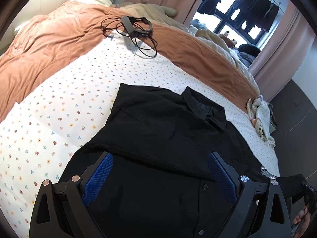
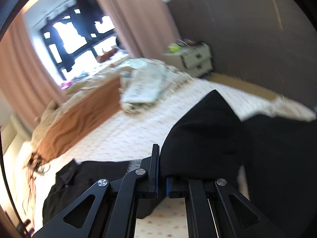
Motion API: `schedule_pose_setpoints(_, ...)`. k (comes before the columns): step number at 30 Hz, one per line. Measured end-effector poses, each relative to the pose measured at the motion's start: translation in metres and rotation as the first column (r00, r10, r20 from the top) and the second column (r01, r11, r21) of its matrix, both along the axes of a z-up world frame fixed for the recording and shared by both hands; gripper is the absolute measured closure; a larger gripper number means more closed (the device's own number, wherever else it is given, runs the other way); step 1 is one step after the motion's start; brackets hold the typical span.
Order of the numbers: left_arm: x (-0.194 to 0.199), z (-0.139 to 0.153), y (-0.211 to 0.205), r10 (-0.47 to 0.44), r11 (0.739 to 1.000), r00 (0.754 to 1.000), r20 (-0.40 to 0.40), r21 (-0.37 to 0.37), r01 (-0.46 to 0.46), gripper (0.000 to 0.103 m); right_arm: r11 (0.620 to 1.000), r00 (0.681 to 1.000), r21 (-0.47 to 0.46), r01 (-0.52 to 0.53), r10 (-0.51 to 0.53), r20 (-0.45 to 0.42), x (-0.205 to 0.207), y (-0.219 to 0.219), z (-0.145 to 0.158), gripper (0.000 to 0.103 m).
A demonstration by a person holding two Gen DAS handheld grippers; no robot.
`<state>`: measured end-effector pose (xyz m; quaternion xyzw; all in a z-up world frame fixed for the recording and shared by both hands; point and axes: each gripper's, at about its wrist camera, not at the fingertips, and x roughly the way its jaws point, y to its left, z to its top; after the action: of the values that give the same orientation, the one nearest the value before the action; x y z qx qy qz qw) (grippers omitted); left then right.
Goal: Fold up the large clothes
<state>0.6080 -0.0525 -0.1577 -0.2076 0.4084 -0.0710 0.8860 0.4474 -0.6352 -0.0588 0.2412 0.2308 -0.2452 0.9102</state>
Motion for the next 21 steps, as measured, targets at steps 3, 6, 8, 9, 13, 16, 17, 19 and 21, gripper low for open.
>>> schedule_pose_setpoints(3,-0.001,0.004,0.01,0.013,1.0,1.0,0.006,-0.026,-0.013,0.006,0.997,0.998,-0.065,-0.052,0.054,0.027,0.014,0.029,0.032,0.097)
schedule_pose_setpoints(6,-0.001,0.007,0.022,0.024,0.998,1.0,0.005,-0.056,-0.024,0.006,0.99,0.994,-0.1,-0.095,0.099,0.042,0.029,0.058,0.058,0.097)
schedule_pose_setpoints(8,-0.001,0.01,0.031,0.035,0.997,0.999,0.007,-0.07,-0.034,0.006,0.985,0.99,-0.121,-0.126,0.133,0.049,0.041,0.079,0.075,0.097)
schedule_pose_setpoints(9,-0.001,0.012,0.034,0.039,0.996,0.999,0.009,-0.075,-0.038,0.006,0.981,0.988,-0.132,-0.139,0.147,0.051,0.045,0.09,0.082,0.097)
schedule_pose_setpoints(13,-0.003,0.016,0.054,0.071,0.991,0.997,0.012,-0.117,-0.069,0.006,0.962,0.975,-0.182,-0.206,0.218,0.051,0.07,0.139,0.111,0.097)
schedule_pose_setpoints(16,-0.004,0.017,0.068,0.096,0.986,0.995,0.012,-0.139,-0.093,0.006,0.945,0.964,-0.211,-0.248,0.262,0.04,0.088,0.172,0.121,0.097)
schedule_pose_setpoints(17,-0.005,0.018,0.073,0.102,0.984,0.995,0.012,-0.146,-0.099,0.006,0.94,0.96,-0.22,-0.262,0.276,0.034,0.094,0.184,0.123,0.097)
schedule_pose_setpoints(19,-0.006,0.017,0.082,0.108,0.982,0.994,0.011,-0.156,-0.105,0.006,0.927,0.952,-0.238,-0.291,0.305,0.021,0.108,0.21,0.125,0.097)
schedule_pose_setpoints(21,-0.006,0.016,0.093,0.119,0.98,0.993,0.005,-0.159,-0.117,0.006,0.914,0.945,-0.253,-0.316,0.328,0.008,0.118,0.231,0.126,0.097)
